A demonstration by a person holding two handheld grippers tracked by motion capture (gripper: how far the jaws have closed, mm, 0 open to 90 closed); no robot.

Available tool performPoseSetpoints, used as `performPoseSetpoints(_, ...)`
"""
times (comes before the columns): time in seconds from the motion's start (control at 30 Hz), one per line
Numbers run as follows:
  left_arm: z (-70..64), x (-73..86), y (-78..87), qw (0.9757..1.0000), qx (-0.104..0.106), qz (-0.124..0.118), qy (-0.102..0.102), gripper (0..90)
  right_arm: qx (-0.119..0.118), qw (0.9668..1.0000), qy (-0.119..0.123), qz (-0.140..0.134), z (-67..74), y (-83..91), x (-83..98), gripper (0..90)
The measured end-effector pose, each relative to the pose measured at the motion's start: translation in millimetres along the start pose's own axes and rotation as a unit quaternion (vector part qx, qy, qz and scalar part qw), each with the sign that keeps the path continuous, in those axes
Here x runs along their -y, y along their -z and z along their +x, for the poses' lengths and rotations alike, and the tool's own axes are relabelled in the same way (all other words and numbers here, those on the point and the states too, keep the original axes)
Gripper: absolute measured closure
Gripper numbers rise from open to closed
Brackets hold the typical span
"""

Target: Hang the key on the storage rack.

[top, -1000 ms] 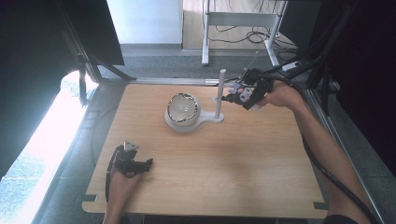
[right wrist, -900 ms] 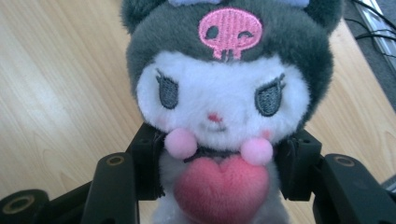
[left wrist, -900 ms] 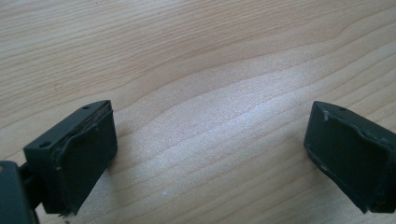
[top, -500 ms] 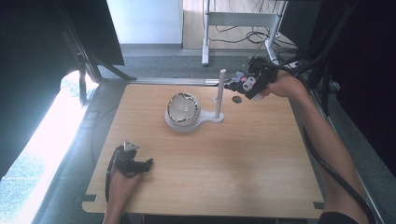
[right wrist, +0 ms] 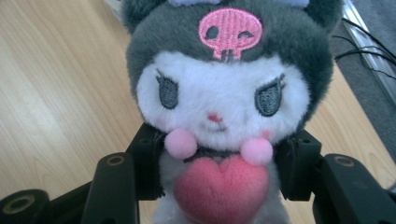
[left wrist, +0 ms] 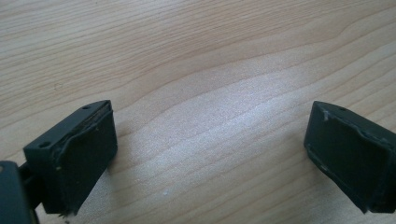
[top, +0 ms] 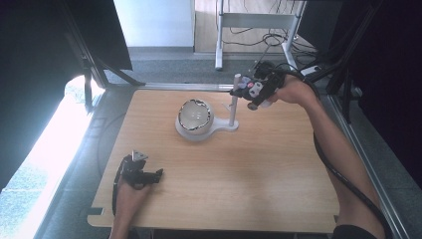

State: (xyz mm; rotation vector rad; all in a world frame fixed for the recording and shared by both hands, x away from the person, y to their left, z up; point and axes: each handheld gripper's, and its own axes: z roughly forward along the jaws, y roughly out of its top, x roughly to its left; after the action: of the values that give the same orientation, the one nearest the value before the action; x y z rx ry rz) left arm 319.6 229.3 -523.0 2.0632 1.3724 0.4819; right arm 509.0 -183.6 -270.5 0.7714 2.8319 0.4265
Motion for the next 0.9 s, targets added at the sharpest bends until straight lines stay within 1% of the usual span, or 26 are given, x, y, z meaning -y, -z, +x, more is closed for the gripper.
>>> performPoseSetpoints(0.17,-0.1,0.0,-0.1,1.0000,-0.001,0.000,0.000,2.5,-0.018,0.9998,0.008,0.006,8.0,-15.7,-0.7,44.5)
performPoseSetpoints(0.27,0.0,0.0,0.0,1.0000,0.000,0.000,0.000,2.5,-0.028,0.9994,0.012,0.016,11.2,-27.4,1.2,44.4)
performPoseSetpoints(0.3,0.0,0.0,0.0,1.0000,0.000,0.000,0.000,2.5,-0.028,0.9994,0.012,0.016,11.2,-27.4,1.2,44.4)
performPoseSetpoints(0.33,0.1,-0.1,-0.1,1.0000,0.000,-0.001,-0.001,2.5,-0.030,0.9993,0.010,0.018,12.4,-33.6,3.2,44.3)
performPoseSetpoints(0.37,0.1,-0.1,-0.1,1.0000,0.000,-0.001,-0.001,2.5,-0.030,0.9993,0.010,0.018,12.4,-33.6,3.2,44.3)
performPoseSetpoints(0.4,0.1,-0.1,-0.1,1.0000,-0.001,-0.001,-0.001,2.5,-0.033,0.9992,0.010,0.019,12.9,-39.7,5.5,44.3)
performPoseSetpoints(0.47,0.0,-0.1,-0.1,1.0000,-0.001,-0.001,0.000,2.5,-0.034,0.9991,0.011,0.021,13.0,-45.0,7.5,44.3)
performPoseSetpoints(0.63,0.0,-0.1,-0.1,1.0000,-0.001,-0.001,-0.001,2.5,-0.030,0.9990,0.008,0.033,12.1,-56.9,14.9,44.3)
performPoseSetpoints(0.67,0.0,0.0,-0.3,1.0000,-0.001,-0.002,0.000,2.5,-0.024,0.9990,0.007,0.038,10.9,-61.1,18.7,44.3)
performPoseSetpoints(0.77,0.0,0.0,-0.3,1.0000,-0.002,-0.002,-0.001,2.5,-0.021,0.9990,0.005,0.040,8.4,-67.7,24.1,44.2)
performPoseSetpoints(0.83,-0.1,0.0,-0.3,1.0000,-0.002,-0.002,0.000,2.5,-0.020,0.9989,0.003,0.041,8.3,-69.1,25.0,44.3)
performPoseSetpoints(0.9,-0.1,0.1,-0.4,1.0000,-0.002,-0.002,-0.001,2.5,-0.012,0.9991,-0.003,0.040,6.1,-76.8,28.3,44.1)
